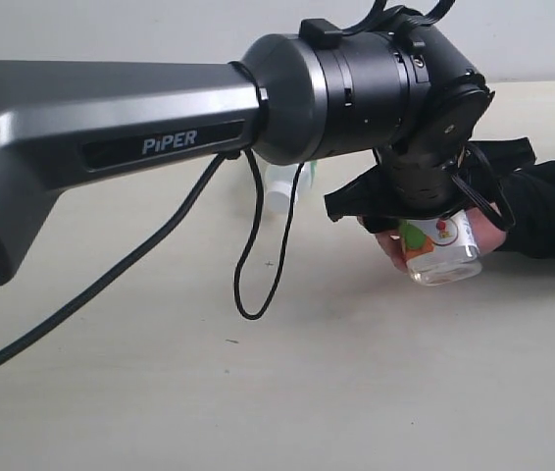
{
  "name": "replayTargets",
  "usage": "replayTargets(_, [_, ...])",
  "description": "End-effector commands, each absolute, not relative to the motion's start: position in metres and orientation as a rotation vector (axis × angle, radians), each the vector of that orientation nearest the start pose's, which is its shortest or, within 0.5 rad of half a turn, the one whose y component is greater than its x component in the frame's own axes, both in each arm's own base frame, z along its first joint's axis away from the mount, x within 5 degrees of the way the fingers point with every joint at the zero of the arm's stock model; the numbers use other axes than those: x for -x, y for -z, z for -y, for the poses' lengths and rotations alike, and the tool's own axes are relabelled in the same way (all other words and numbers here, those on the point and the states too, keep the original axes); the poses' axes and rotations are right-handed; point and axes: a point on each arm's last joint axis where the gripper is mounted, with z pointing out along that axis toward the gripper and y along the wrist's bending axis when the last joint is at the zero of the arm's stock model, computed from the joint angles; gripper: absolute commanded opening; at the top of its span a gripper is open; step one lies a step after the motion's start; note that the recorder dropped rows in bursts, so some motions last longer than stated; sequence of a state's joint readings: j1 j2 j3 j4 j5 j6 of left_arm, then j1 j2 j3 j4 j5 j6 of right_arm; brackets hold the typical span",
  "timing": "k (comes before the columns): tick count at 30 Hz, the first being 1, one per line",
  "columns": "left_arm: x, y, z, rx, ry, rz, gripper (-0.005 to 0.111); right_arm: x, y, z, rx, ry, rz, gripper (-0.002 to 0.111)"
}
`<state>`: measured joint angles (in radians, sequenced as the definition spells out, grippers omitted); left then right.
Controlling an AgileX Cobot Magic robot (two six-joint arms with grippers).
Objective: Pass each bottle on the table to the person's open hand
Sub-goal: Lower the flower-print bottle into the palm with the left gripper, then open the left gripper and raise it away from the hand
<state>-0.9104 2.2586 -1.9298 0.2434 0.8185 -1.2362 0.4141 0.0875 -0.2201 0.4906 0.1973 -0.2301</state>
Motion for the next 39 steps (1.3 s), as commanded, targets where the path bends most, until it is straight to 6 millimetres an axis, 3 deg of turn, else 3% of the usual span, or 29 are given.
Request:
replayTargets(1, [-0.322,-0.201,0.384,0.234,0.434,-2.661,0.023,-0.044,-0.266,-0.029,0.200,-0.601,-1.535,0.000])
replayTargets(6, [-0.323,-0.202,0.386,0.198,0.449,-2.648,0.047,-0.044,-0.266,-0.029,0.200,-0.601,-1.535,0.000])
replayTargets(22, [-0.323,-0.202,0.388,0.102,0.469,-2.644,0.082,-0.044,-0.266,-0.029,0.200,-0.601,-1.535,0.000])
replayTargets(29, [-0.321,-0.212,0.387,0.068,0.476,-2.633,0.084,-0.044,-0.266,-0.029,0.200,-0.601,-1.535,0.000])
replayTargets(39, [-0.317,-0.252,0.381,-0.060,0.521,-2.546,0.084,-0.044,-0.266,-0.029,0.200,-0.601,-1.535,0.000])
